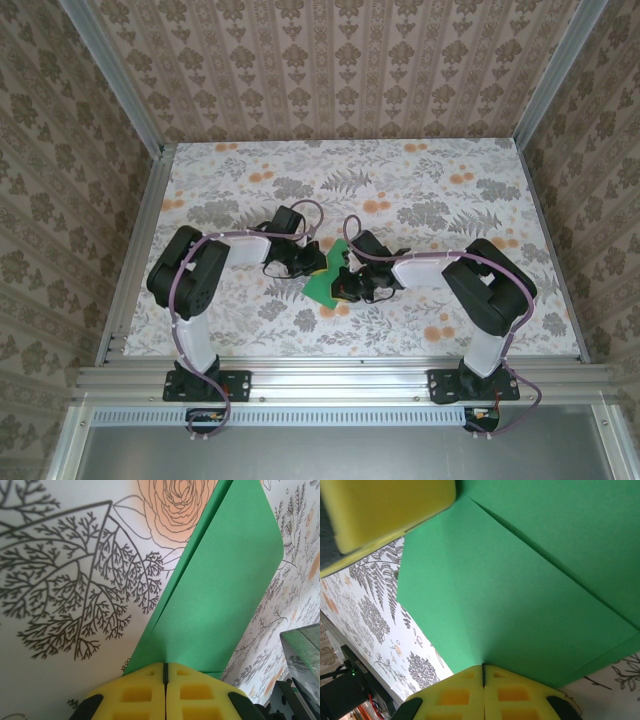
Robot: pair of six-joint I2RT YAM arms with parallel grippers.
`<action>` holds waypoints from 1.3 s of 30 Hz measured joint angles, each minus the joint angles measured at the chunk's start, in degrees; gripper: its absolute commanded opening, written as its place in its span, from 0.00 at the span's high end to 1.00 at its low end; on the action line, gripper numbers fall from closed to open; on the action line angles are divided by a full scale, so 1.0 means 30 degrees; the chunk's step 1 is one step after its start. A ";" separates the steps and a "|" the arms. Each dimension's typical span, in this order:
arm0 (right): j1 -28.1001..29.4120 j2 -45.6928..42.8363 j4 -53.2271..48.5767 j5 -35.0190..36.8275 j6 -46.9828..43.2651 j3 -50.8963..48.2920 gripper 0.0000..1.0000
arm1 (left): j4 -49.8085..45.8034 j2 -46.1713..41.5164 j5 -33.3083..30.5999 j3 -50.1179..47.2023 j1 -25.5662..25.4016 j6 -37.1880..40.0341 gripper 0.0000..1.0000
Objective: Fold a paper plane with a square sheet of paper (pick it up from the middle)
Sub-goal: Fold the triangle a second time at the center of the table.
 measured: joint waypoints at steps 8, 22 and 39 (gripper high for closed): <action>0.0036 0.0153 -0.0117 0.0080 0.0153 0.1479 0.91 | -0.0007 0.0000 -0.0007 0.0000 0.0000 0.0357 0.94; 0.0029 0.1880 -0.0335 0.0539 0.0284 0.2280 0.92 | -0.0007 0.0007 0.0000 0.0000 0.0000 0.0364 0.94; 0.0539 0.0823 -0.0175 0.0022 0.0721 0.0743 0.93 | -0.0007 0.0015 0.0000 0.0000 0.0000 0.0452 0.94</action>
